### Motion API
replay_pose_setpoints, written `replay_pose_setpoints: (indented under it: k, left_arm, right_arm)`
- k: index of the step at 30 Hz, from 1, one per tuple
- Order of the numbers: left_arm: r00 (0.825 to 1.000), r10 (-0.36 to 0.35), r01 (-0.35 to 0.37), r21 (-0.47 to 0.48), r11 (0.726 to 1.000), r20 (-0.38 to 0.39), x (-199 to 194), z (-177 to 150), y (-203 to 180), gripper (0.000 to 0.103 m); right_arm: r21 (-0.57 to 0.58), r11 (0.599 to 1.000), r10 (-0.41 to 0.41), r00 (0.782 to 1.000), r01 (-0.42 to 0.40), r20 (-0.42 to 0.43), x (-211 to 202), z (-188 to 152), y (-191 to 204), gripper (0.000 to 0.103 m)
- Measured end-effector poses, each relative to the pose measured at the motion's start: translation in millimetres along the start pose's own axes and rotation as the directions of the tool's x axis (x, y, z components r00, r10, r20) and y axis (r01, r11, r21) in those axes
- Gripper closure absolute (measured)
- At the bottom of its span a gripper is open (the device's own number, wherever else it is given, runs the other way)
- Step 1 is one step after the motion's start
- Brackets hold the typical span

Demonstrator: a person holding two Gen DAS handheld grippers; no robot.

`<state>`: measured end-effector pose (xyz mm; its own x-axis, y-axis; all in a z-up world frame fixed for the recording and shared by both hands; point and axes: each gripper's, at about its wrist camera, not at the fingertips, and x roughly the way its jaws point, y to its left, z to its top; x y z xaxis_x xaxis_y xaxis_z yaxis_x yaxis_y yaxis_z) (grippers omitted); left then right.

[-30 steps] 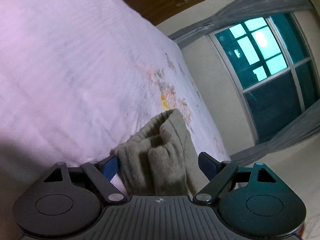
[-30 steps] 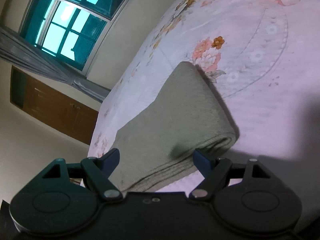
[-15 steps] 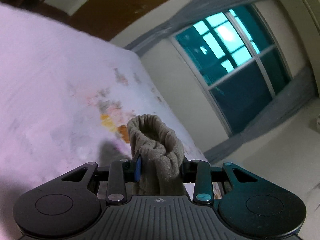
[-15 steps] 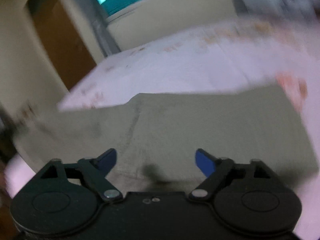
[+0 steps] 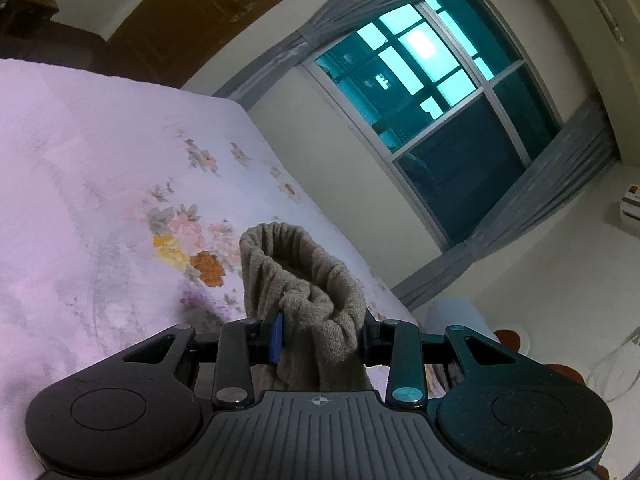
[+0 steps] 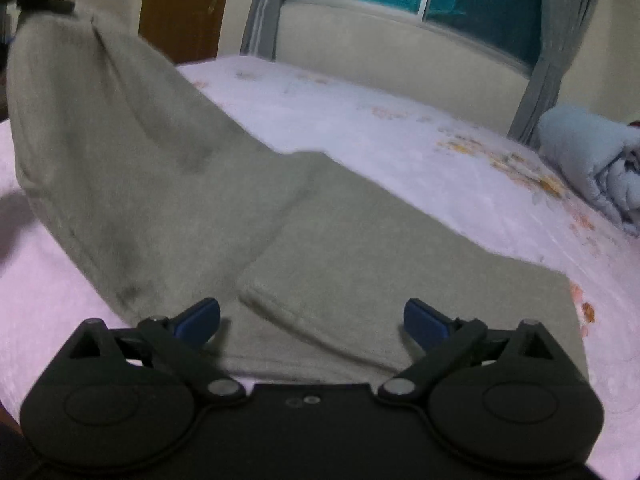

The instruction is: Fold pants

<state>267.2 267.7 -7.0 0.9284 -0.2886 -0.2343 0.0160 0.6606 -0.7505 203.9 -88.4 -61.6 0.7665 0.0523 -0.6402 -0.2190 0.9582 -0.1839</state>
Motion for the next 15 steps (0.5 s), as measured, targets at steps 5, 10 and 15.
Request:
replay_pose_setpoints:
  k: [5, 10, 15]
  left_arm:
    - [1.0, -0.008, 0.008, 0.067, 0.998, -0.003, -4.5, -7.1, -28.5, 0.068]
    - [1.0, -0.001, -0.001, 0.183, 0.983, 0.01, -18.6, -17.4, -71.9, 0.068]
    - [0.997, -0.076, 0.082, 0.349, 0.934, -0.032, -7.8, -53.5, -151.8, 0.068]
  right_arm:
    - [0.018, 0.999, 0.032, 0.999, -0.031, -0.032, 8.9, -11.5, -1.7, 0.007]
    - [0.15, 0.987, 0.042, 0.994, -0.057, 0.102, -25.2, -5.1, -32.8, 0.008]
    - [0.44, 0.893, -0.037, 0.96, -0.092, 0.276, -87.7, -42.9, -125.9, 0.006]
